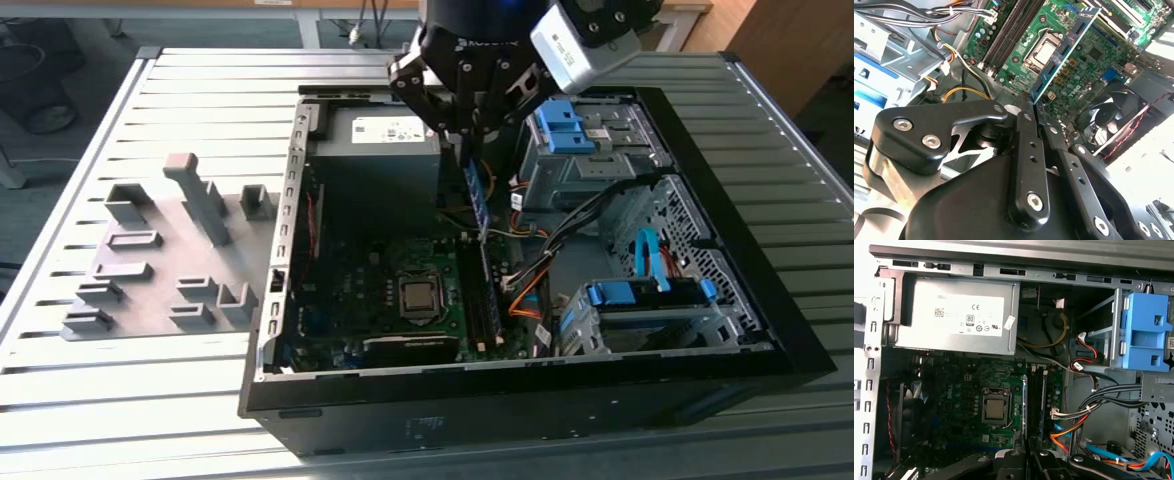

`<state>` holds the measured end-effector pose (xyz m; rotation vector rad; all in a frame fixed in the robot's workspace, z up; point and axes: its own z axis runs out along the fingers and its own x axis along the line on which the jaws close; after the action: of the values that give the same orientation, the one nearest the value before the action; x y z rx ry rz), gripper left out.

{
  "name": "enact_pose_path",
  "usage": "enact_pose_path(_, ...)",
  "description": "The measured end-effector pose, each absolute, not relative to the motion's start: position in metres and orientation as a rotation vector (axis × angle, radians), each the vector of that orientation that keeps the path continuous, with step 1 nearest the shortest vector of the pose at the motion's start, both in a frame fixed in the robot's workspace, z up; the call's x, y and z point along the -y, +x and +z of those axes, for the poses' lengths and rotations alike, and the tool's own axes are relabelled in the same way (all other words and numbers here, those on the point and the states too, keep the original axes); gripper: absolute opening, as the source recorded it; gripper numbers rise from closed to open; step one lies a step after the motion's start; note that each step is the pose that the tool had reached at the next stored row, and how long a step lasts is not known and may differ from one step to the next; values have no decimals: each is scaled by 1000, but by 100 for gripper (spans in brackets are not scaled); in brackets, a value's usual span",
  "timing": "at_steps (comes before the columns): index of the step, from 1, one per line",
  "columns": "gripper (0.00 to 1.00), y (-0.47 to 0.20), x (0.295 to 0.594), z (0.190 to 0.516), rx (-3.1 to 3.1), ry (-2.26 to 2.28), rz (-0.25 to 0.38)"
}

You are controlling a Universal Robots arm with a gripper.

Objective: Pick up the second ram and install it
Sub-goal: 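Insert the second ram into the second slot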

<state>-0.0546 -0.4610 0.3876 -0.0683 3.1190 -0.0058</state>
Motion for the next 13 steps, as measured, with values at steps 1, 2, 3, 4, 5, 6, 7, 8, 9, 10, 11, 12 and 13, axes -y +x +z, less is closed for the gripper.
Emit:
enact_pose_path(1,14,-55,461,387,-3119,-66,-6)
enact_pose_path(2,14,-55,461,388,-3119,-66,-6)
enact_pose_path(3,14,-55,461,387,-3119,-66,-6)
enact_pose_path(4,14,-55,461,387,-3119,-65,-6)
enact_pose_path(5,14,-55,461,387,-3119,-64,-6)
enact_pose_path(6,14,-55,461,387,-3119,-64,-6)
enact_pose_path(7,14,-55,461,387,-3119,-64,-6)
enact_pose_path(8,14,-55,461,387,-3119,-63,-6)
enact_pose_path(9,14,-55,461,387,-3119,-61,-6)
enact_pose_path(10,14,-55,461,386,-3119,-59,-6)
enact_pose_path(11,14,-55,461,386,-3119,-58,-6)
enact_pose_path(12,14,-55,461,386,-3119,-56,-6)
enact_pose_path(13,14,-55,461,385,-3119,-55,-6)
